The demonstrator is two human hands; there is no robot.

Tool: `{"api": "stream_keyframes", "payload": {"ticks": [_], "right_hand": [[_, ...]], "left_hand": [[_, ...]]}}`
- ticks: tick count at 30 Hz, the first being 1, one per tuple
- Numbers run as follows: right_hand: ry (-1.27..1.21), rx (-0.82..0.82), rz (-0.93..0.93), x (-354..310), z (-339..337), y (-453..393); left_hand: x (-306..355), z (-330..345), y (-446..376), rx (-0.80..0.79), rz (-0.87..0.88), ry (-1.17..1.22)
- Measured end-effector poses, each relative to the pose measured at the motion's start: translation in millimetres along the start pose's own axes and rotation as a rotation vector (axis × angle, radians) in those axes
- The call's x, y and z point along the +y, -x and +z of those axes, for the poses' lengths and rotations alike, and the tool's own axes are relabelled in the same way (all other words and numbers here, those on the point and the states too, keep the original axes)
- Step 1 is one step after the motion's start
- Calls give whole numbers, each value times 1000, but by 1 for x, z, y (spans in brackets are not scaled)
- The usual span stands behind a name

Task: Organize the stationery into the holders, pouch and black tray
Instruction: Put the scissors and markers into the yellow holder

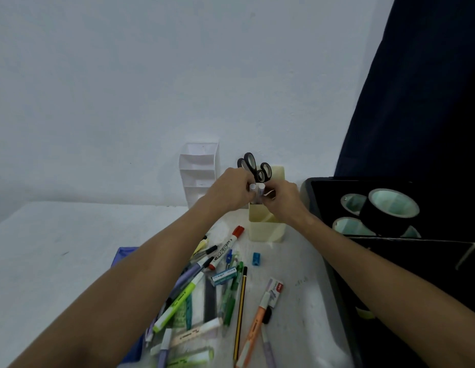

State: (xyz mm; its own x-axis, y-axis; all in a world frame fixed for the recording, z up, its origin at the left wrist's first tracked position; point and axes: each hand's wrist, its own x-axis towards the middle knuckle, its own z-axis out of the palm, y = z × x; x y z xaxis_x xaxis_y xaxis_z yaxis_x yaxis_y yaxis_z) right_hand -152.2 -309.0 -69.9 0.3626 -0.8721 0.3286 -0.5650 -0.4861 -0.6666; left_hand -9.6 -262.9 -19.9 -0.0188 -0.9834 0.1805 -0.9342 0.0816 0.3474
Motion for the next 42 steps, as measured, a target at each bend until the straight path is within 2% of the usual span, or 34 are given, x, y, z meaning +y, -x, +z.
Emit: {"api": "stream_keyframes", "payload": {"ticks": [14,19,21,28,33,37,42], "right_hand": [[87,-110,-29,2,5,6],[-4,85,-38,-11,0,14],[-39,93,-65,-20,-1,19],[66,-259,-347,-51,20,31],[221,-592,-422,-65,43,39],[378,-742,-432,-67,63,42],[537,-854,-454,-65,81,45]], "left_hand": [[-11,18,3,-47,16,-13],[-24,-3,19,-39,-21,-33],[-36,-15,29,-38,-47,-54],[-76,-44,80,-85,-201,-117],[-100,-45,116,-201,-330,-148],[-118,-35,143,-306,-437,-180],[-124,-21,165,-311,-505,-186]]}}
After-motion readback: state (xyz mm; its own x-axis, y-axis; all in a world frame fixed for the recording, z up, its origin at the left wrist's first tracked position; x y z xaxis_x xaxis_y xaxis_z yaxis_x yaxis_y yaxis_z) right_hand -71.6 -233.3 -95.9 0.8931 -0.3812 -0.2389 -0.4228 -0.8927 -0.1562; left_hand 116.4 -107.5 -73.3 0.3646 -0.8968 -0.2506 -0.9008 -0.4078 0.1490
